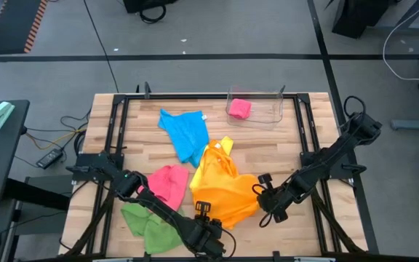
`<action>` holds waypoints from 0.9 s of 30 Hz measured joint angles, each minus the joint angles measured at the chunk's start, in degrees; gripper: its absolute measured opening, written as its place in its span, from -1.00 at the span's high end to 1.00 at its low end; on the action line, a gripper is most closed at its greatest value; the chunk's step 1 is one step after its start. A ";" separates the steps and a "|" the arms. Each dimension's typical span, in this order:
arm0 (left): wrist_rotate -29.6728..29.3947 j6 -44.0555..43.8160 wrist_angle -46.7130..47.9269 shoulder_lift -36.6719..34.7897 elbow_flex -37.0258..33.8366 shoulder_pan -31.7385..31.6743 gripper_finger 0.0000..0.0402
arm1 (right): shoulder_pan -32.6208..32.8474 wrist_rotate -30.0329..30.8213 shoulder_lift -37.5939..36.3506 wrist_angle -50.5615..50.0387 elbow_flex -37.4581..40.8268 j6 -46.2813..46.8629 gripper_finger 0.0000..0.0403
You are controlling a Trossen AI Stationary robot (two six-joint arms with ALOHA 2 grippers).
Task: Fold microfiber towels
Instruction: Fold the right orange microfiber cloth
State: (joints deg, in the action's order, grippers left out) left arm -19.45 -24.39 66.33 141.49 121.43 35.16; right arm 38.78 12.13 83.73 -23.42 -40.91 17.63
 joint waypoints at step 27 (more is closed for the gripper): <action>-0.07 1.67 -3.15 -0.50 0.00 0.58 0.29 | -2.38 -14.68 1.44 -3.00 -0.61 19.48 0.13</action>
State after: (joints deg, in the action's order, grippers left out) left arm -19.52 -22.71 63.19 140.99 121.43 35.74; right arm 36.40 -2.55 85.17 -26.42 -41.52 37.10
